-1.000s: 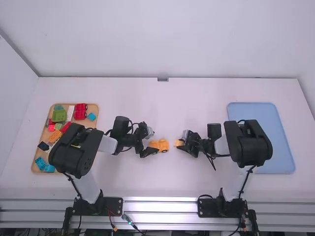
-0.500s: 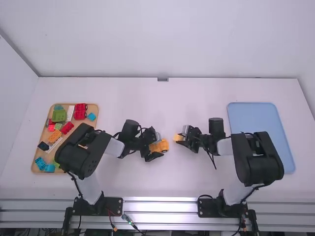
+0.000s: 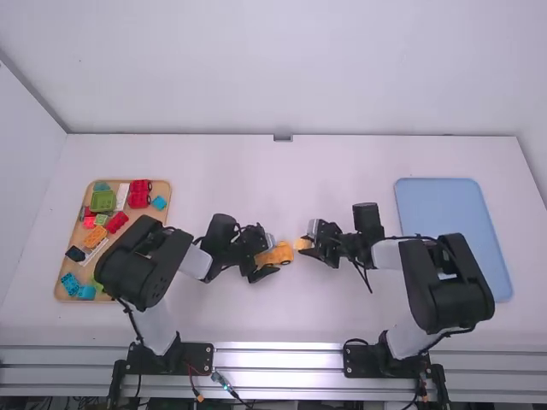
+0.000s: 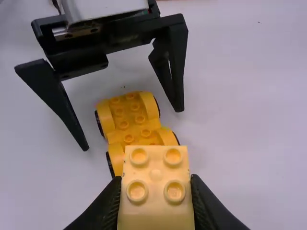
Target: Assemble lego blocks to make yellow taxi
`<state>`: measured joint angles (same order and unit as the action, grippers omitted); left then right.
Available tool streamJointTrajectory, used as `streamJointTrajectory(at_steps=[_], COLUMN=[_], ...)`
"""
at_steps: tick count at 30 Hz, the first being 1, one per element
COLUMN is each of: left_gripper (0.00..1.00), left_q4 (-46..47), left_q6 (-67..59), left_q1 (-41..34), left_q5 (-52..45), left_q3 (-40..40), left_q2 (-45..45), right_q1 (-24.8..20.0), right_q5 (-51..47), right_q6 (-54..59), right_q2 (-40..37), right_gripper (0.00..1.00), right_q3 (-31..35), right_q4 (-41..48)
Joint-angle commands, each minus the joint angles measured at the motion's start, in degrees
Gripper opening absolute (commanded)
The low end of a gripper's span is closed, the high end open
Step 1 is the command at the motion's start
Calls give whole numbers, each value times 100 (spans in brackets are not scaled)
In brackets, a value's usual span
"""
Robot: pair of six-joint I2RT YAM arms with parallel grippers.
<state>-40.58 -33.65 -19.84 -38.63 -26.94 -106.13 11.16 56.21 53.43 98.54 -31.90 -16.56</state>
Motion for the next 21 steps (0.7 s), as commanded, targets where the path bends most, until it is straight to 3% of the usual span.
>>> streamJointTrajectory(at_steps=[1,11,16,21], left_gripper=[99,98,77,75], left_q4=[-94,-188,-190,-190], left_q6=[-61,-144,-662,-1025], left_q1=[0,-7,42,330], left_q5=[24,-415,-402,-671], left_q3=[17,-391,-286,-190], left_q2=[-173,-817,-817,-817], right_q1=[61,275,264,280], right_q5=[76,-109,-103,-98], right_q6=[214,254,256,249], right_q2=[-109,-109,-109,-109], right_gripper=[24,24,25,25], right_q3=[-284,-494,-498,-570], right_q4=[177,505,503,529])
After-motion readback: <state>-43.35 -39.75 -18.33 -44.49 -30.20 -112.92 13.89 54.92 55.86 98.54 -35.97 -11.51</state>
